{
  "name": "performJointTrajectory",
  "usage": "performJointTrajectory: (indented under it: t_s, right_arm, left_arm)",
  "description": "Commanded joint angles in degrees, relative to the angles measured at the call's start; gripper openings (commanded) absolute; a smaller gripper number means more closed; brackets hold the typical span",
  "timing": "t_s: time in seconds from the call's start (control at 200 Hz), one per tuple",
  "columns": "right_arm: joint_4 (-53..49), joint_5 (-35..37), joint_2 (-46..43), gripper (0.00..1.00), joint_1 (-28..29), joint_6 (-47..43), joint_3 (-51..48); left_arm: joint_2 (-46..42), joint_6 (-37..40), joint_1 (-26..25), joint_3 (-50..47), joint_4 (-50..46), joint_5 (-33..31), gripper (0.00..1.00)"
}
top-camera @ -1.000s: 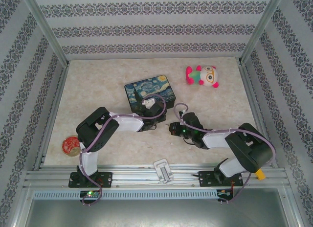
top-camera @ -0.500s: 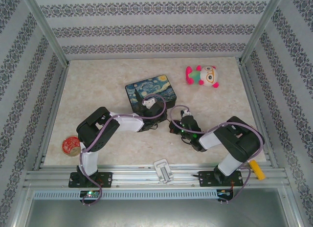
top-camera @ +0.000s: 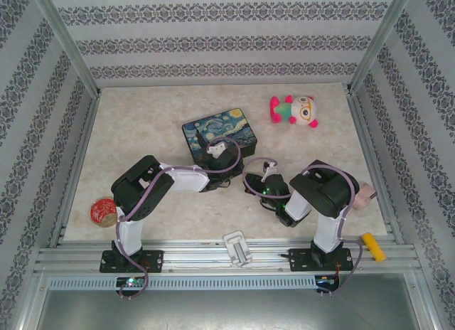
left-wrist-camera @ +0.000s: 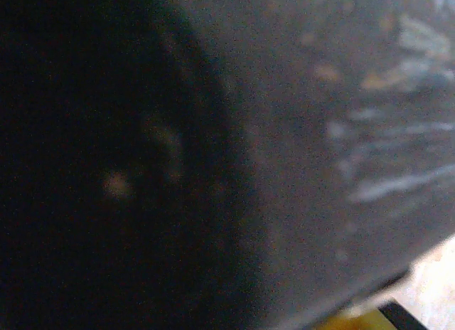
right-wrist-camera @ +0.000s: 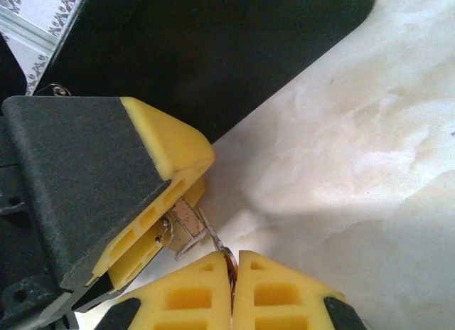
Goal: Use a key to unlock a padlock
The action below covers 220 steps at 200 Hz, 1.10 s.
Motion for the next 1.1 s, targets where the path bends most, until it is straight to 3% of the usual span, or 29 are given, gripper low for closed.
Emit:
performJointTrajectory:
  t_s: [0.0,0.27,1.094]
  right_arm:
    - [0.4,1.1,1.0,0.0,1.3,2.4,-2.5]
    - [-0.2,2.0,-1.2,0.0,1.9,4.3,-6.0]
    - [0.3,1.4,3.9,0.0,2.1,7.1,-2.2]
  left_arm:
    - [2.1,-6.2,-0.3,-1.5,3.3,4.9,0.04]
    - [2.2,-6.4,-0.2,-1.3,4.2,4.7,0.04]
    - [2.0,-7.7,-0.2,-2.6,6.8,5.7,0.04]
